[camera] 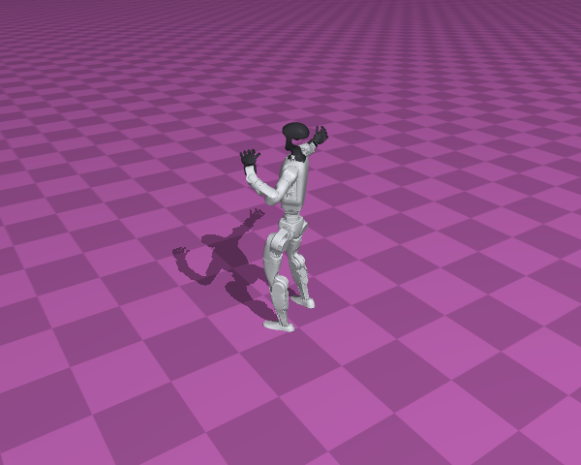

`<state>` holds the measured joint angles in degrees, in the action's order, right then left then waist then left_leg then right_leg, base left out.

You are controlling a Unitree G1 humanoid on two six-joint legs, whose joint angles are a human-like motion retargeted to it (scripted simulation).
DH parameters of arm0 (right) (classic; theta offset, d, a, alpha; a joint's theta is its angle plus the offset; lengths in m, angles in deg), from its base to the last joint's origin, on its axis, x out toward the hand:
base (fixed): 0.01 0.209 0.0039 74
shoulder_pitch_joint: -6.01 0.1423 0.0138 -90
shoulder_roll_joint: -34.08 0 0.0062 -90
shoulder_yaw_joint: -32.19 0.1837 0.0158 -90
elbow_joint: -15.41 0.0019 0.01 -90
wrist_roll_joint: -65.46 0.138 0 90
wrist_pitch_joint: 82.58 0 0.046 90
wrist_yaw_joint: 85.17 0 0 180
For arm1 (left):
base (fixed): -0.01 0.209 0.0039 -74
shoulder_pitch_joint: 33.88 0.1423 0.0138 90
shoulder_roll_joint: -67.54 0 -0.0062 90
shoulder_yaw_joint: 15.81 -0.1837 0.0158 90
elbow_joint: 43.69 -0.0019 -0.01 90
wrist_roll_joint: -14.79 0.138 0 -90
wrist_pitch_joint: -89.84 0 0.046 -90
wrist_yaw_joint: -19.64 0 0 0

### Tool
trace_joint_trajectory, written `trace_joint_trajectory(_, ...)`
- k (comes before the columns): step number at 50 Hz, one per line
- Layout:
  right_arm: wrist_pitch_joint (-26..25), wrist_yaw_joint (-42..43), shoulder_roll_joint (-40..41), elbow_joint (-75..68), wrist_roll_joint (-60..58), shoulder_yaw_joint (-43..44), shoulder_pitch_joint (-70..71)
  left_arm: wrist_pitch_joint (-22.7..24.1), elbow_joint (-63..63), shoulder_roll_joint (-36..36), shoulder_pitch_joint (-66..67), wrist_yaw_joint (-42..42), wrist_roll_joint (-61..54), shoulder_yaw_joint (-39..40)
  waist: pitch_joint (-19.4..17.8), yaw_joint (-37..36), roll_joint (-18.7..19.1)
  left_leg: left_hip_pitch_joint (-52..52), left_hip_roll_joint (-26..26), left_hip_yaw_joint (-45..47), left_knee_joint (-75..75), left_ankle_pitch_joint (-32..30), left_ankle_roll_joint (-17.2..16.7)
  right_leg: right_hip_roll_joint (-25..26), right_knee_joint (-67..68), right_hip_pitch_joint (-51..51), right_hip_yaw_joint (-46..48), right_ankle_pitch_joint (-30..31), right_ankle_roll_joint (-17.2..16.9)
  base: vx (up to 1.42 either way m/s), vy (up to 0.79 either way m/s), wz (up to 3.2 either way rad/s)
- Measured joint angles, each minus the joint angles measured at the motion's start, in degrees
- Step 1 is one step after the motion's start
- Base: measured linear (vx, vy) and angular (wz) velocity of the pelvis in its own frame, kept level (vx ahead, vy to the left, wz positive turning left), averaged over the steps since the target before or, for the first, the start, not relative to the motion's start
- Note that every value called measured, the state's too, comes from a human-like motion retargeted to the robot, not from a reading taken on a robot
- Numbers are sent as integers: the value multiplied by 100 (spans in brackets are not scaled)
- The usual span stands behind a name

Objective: Dance

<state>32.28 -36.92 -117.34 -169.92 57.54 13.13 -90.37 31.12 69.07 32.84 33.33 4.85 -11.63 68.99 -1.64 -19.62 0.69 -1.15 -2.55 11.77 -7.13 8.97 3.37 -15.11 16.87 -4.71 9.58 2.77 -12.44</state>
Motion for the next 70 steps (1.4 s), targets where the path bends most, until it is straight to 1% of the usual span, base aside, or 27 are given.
trace_joint_trajectory(4,54,-223,-17,113,185,-11,-148,-151,-16,-41,569,153,-195,203,156,258,141,253,115,-293,-248,37,-99,127,-488,226,-81,140,32,5,13,57)
trace_joint_trajectory(7,34,-347,95,66,243,-235,-75,-246,24,-498,1187,333,-201,238,111,248,167,250,57,-369,-306,17,-109,112,-536,375,-5,158,-11,6,7,28)
trace_joint_trajectory(10,-10,-450,406,16,321,-647,287,-464,29,-1442,1738,699,-70,43,2,73,144,149,-113,-388,-150,-73,-85,12,-191,305,55,47,-216,-10,8,7)
trace_joint_trajectory(13,-78,-421,855,-69,464,-1521,1076,-796,-549,-2777,1916,1278,477,-517,-15,-217,21,66,-235,-285,100,-182,-121,56,531,-142,-209,-204,-256,-15,3,-38)
trace_joint_trajectory(15,-118,-284,1255,-168,571,-2157,1741,-949,-1333,-3840,1767,1928,962,-1031,37,-562,-97,95,-284,-181,196,-208,-226,147,1040,-509,-451,-408,-256,-13,8,-49)
trace_joint_trajectory(17,-153,-196,1768,-208,633,-2593,2336,-864,-2453,-4891,1393,2408,1769,-1315,48,-698,-225,114,-367,-263,196,-204,-311,216,1388,-682,-638,-577,-256,-8,6,25)
trace_joint_trajectory(18,-180,-173,2081,-208,650,-2777,2616,-824,-3113,-5366,1120,2672,2176,-1347,19,-675,-269,77,-411,-383,186,-208,-339,236,1504,-672,-662,-671,-256,-1,-4,87)
trace_joint_trajectory(20,-245,-128,2814,-208,640,-3168,3140,-550,-4777,-6374,492,3256,3132,-1158,-28,-619,-324,-24,-382,-663,134,-233,-406,384,1584,-527,-768,-825,-256,5,-19,117)
trace_joint_trajectory(22,-322,-127,3509,-208,522,-3687,3705,-369,-6284,-7009,-253,3915,4143,-921,-81,-567,-264,-66,-188,-935,50,-261,-490,688,1438,-310,-959,-891,-256,-2,-32,114)
trace_joint_trajectory(25,-576,-121,4497,-208,321,-4765,4747,-833,-8173,-7505,-1436,5187,5288,-569,70,-437,-247,197,55,-1189,-24,-303,-556,1098,903,-142,-1373,-707,-256,-22,-26,86)
trace_joint_trajectory(27,-805,-189,5213,-208,42,-5458,5477,-1293,-9454,-7526,-2311,6091,5444,-264,329,-187,-303,599,205,-1282,-97,-353,-615,1060,502,-256,-1173,-478,-256,-27,-22,91)
trace_joint_trajectory(30,-1400,-479,6333,-208,-575,-6023,6304,-1786,-11234,-7306,-3482,6762,5261,453,622,1,-465,982,489,-1341,-237,-343,-847,1038,100,-349,-858,-213,-256,-10,-31,59)
trace_joint_trajectory(32,-2074,-742,6972,-126,-939,-6218,6762,-2062,-11885,-7039,-4026,7111,5179,985,688,-21,-531,1060,511,-1359,-305,-288,-890,996,-158,-286,-845,-124,-256,-6,-7,14)
trace_joint_trajectory(35,-2882,-1241,7677,112,-1521,-6608,7288,-2421,-12016,-6692,-4374,7545,5014,1663,714,-131,-585,1072,416,-1261,-397,-208,-849,723,-590,-69,-651,-59,-256,-6,14,11)
trace_joint_trajectory(38,-3256,-1375,8147,592,-1945,-7089,7442,-2364,-12016,-6278,-4540,7661,4732,1996,705,-91,-731,1067,197,-1281,-510,-143,-831,411,-854,198,-547,-95,-256,-3,11,61)
trace_joint_trajectory(39,-3280,-1376,8309,872,-2061,-7258,7438,-2364,-12016,-6071,-4593,7686,4644,2047,674,-58,-756,1068,181,-1279,-583,-106,-852,376,-909,276,-540,-126,-206,0,5,72)
trace_joint_trajectory(40,-3261,-1378,8463,1177,-2159,-7428,7422,-2378,-12016,-5847,-4648,7709,4573,2083,641,-27,-762,1084,215,-1274,-677,-60,-891,400,-959,338,-532,-154,-131,-6,-6,60)
trace_joint_trajectory(42,-2997,-1434,8700,1637,-2202,-7735,7377,-2372,-12016,-5401,-4688,7752,4487,2118,606,55,-760,1255,337,-1254,-1062,83,-984,459,-1045,462,-385,-189,-38,-10,-12,55)
trace_joint_trajectory(46,-2420,-2032,9024,2536,-2046,-8498,7209,-2284,-12015,-4477,-4652,7859,4486,2163,539,289,-624,1913,689,-1201,-2288,376,-1133,757,-996,494,-729,-513,124,-16,-7,50)
trace_joint_trajectory(48,-2194,-2435,9112,2993,-2002,-8860,7070,-2247,-12013,-4045,-4568,7921,4584,2204,517,464,-477,2287,931,-997,-2910,350,-1135,920,-915,504,-774,-715,111,-18,0,68)
trace_joint_trajectory(50,-1924,-2736,9175,3340,-2058,-9163,6931,-2184,-12014,-3629,-4385,7981,4721,2199,424,598,-191,2448,1191,-818,-3270,237,-1131,1141,-838,635,-876,-846,3,-11,4,58)
trace_joint_trajectory(52,-1572,-2895,9137,3661,-2104,-9433,6809,-2124,-12014,-3241,-4132,8175,4936,2240,342,667,11,2393,1341,-677,-3324,198,-1116,1250,-771,765,-837,-920,-49,-7,1,37)
trace_joint_trajectory(55,-1014,-2976,8983,4065,-2065,-9763,6675,-2017,-12014,-2697,-3755,8366,5301,2340,390,712,-19,2152,1330,-435,-2891,245,-1109,1216,-750,757,-741,-930,-9,-9,0,27)
trace_joint_trajectory(59,-683,-3655,8507,4606,-1428,-10340,6647,-2243,-12012,-1919,-3384,8276,5589,2457,424,666,-189,1548,989,-436,-1556,-176,-1349,1123,-756,598,-621,-832,297,-18,4,-5)
trace_joint_trajectory(63,-698,-4495,7619,5593,-276,-10825,6805,-2536,-11942,-1094,-3097,8085,5808,2676,377,614,-93,1018,1002,-109,-496,-537,-1469,1132,-493,388,-695,-907,313,-21,10,-20)
trace_joint_trajectory(67,-679,-4813,6620,6654,460,-11091,6938,-2690,-11927,-409,-2745,8020,5985,2908,306,622,170,768,1132,-19,-254,-610,-1402,1304,-328,432,-835,-965,267,0,7,-30)
trace_joint_trajectory(70,-746,-4633,5930,7395,928,-11199,6796,-2753,-11913,-41,-2518,7966,5999,3108,341,737,178,1008,1296,-81,-670,-454,-1469,1340,-470,524,-952,-929,200,6,-2,3)
